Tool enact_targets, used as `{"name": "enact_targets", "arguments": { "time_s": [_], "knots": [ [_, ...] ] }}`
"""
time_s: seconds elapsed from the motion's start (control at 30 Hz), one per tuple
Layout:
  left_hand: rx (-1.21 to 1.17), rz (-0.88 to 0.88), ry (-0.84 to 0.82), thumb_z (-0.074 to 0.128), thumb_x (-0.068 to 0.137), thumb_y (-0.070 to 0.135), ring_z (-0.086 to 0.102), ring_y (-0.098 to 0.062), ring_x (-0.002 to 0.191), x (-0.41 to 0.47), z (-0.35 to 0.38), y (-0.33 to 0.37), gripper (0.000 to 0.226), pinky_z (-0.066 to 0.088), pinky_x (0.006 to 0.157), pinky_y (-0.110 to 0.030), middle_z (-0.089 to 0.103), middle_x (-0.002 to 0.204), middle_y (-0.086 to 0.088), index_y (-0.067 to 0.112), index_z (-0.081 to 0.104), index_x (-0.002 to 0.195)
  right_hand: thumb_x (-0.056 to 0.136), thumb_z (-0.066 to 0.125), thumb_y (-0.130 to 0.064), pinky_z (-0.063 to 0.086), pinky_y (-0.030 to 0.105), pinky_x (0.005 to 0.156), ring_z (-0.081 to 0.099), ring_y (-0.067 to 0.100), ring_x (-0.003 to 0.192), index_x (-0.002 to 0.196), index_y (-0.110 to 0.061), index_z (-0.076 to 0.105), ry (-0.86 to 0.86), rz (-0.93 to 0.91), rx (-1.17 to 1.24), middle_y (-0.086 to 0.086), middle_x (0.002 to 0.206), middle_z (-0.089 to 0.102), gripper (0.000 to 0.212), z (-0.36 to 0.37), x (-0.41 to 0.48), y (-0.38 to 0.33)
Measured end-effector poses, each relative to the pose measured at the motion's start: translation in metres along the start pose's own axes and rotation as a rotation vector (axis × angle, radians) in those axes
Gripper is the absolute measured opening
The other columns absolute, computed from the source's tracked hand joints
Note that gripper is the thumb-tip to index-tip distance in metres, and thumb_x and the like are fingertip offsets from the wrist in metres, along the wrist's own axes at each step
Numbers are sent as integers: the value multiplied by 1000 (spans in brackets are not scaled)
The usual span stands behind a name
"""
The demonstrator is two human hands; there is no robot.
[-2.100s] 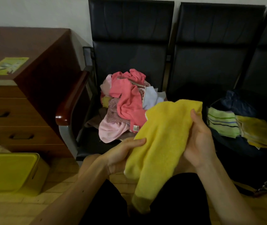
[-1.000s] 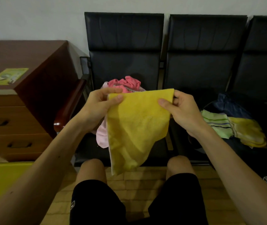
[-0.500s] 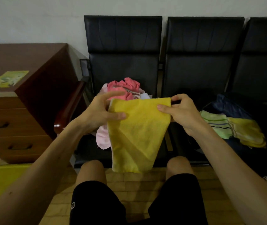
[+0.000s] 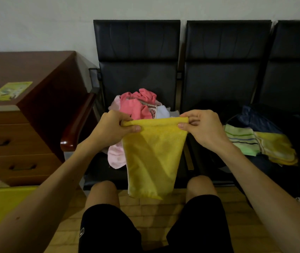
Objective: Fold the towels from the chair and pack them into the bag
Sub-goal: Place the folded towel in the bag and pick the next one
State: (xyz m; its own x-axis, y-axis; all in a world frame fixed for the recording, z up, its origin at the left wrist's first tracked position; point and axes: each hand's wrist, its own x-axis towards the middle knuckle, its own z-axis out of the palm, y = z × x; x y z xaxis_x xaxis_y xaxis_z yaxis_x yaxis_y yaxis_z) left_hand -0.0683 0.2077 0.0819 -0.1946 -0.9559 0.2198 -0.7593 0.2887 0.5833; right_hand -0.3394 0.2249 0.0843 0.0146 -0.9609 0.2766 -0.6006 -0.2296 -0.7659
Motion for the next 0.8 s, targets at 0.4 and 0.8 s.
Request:
{"name": "enact_targets", "arguments": {
  "time_s": [0.4,0.8],
  "knots": [
    [38,44,105,58,60,82,63,-27,68,-8,1,-2,79,54,67,-45,67,73,-11,7,75,79,91,67,-28,37,19,70,56,13,86,101,-13,74,25,-143,-310,0,95,61,19,0,-5,7],
    [-536,107,182,67,87,27,60,-19,67,-27,9,33,37,52,59,-23,60,80,-23,-9,56,86,96,54,-22,53,35,88,66,15,90,103,-11,67,-119,195,721,5,95,69,19,-6,-20,8]
  ]
}}
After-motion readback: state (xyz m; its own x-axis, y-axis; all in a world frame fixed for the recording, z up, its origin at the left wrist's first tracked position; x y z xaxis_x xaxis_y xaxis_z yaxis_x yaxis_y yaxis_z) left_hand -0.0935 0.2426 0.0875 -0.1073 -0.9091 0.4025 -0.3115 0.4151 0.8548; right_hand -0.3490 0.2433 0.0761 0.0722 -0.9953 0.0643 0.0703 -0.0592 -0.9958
